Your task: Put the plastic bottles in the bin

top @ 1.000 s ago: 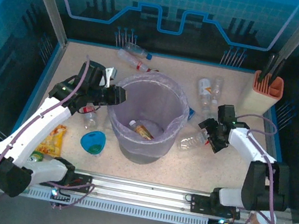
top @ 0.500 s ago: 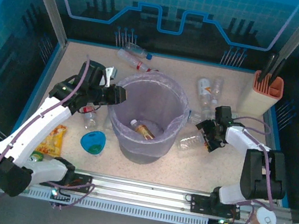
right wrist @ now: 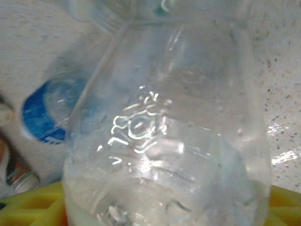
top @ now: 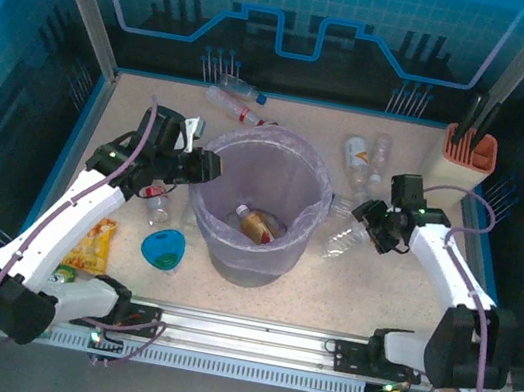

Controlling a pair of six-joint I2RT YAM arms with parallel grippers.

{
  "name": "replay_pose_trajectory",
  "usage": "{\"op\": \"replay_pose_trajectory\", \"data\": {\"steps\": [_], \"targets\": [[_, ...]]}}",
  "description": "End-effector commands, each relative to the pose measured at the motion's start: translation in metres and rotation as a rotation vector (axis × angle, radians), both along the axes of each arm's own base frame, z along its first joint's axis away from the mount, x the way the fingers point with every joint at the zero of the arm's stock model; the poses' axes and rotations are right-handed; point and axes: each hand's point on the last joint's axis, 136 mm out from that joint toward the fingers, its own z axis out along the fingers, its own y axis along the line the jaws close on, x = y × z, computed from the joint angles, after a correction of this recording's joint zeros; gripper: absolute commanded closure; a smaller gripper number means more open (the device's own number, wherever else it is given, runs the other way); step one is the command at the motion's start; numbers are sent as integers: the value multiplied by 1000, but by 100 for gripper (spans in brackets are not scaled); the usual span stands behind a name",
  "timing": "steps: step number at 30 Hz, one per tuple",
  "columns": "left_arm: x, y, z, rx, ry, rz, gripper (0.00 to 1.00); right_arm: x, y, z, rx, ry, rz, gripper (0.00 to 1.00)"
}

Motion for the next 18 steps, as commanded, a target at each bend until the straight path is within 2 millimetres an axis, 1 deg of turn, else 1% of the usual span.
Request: {"op": "replay_pose_trajectory", "data": {"steps": [1,4,8,12,15,16,18], "targets": [[-3,3,-25,46,60,6,66,-20,-11,30,-74,-1,71,34],[-3,2,-24,47,58,1,66,-20,-14,63,-117,-75,122,37],[-2,1,-22,43,55,-8,67,-12,-12,118,-185,-223,257,36],[-1,-2,-22,36,52,-19,68,-5,-11,172,-241,-325,336,39],[-1,-2,-23,37,53,-22,68,-1,-1,211,-222,-398,391,43],[0,-2,-23,38,51,-24,68,2,5,221,-206,-429,412,44],[0,-3,-26,49,53,-34,68,6,23,248,-132,-519,468,44]]}}
